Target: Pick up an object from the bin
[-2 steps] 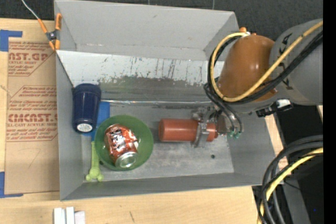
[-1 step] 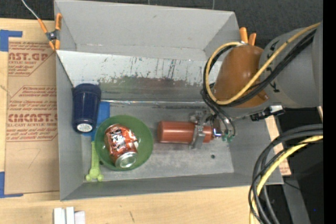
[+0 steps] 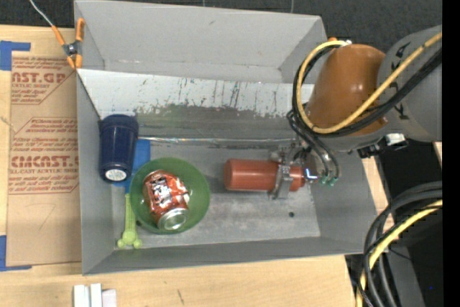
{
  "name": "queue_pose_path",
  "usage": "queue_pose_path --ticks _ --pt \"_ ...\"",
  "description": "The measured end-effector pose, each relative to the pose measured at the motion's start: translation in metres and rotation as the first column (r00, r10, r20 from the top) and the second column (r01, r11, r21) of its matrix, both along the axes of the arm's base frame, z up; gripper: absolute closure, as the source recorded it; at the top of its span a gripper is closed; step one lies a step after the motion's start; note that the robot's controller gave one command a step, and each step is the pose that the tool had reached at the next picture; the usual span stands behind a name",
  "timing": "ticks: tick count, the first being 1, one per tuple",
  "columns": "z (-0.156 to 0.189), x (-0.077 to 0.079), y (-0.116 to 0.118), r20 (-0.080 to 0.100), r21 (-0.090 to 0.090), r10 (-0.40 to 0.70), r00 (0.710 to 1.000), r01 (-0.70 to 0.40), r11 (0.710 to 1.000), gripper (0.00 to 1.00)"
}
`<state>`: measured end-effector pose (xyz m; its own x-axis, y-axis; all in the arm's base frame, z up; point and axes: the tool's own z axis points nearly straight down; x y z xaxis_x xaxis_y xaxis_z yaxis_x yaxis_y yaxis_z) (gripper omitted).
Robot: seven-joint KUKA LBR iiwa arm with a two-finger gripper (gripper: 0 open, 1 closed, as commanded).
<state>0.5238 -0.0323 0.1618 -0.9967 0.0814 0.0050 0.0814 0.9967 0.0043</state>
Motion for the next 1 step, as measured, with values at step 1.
queue_pose_path --ticks 1 --pt "0.0146 0.0005 0.0004 0.003 0.000 -0.001 1.000 0.001 1.000 1.00"
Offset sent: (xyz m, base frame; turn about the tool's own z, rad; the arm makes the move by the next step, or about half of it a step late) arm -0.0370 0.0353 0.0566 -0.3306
